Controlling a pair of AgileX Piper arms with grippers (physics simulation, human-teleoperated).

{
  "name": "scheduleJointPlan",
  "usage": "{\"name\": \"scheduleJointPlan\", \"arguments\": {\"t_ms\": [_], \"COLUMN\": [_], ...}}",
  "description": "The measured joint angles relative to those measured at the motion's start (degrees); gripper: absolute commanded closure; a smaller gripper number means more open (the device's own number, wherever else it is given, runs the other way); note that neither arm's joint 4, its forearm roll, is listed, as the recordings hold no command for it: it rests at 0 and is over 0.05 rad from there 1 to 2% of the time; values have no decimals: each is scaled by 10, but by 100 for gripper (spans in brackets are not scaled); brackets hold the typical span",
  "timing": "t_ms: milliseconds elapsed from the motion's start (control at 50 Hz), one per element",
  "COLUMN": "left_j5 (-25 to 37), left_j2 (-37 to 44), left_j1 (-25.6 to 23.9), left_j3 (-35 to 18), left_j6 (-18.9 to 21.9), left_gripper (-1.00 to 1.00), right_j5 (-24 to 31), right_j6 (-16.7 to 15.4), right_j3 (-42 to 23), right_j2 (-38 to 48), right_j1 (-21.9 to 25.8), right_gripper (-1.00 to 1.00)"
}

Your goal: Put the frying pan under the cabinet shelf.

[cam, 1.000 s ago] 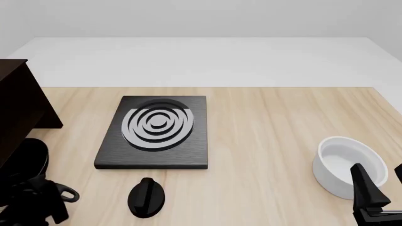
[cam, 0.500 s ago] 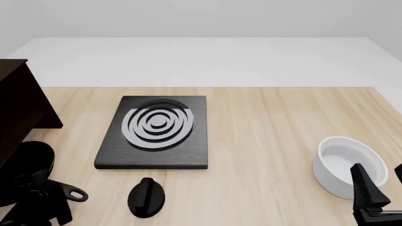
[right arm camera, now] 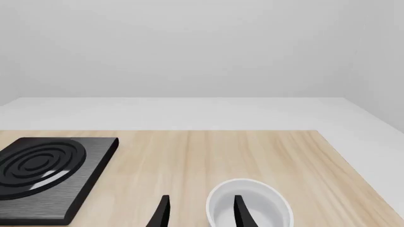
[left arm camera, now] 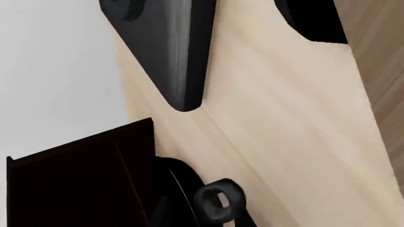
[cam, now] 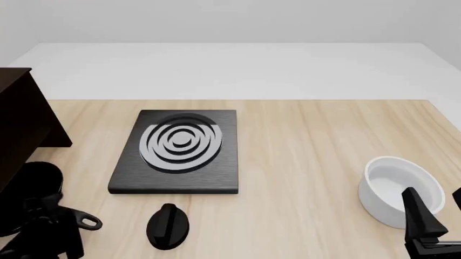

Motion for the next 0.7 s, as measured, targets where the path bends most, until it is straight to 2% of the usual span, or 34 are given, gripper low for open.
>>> {"name": "scheduleJointPlan", "arguments": {"t_ms": [100, 280, 360, 520, 700], "left_j5": [125, 397, 492, 619, 711], "left_j2": [-104, -337, -421, -537, -631], "left_j1": [-10, -21, -25, -37, -56], "left_j3": [2, 3, 3, 4, 4], "left_j6": [-3, -3, -4, -10, -23], "left_gripper": [-100, -100, -100, -100, -100], "right_j5": [0, 0, 0, 0, 0], "right_j6": [0, 0, 0, 0, 0], "right_j3": [0, 0, 0, 0, 0], "right_j2": [0, 0, 0, 0, 0], "right_j1": [0, 0, 0, 0, 0], "right_gripper": [-100, -100, -100, -100, -100]}}
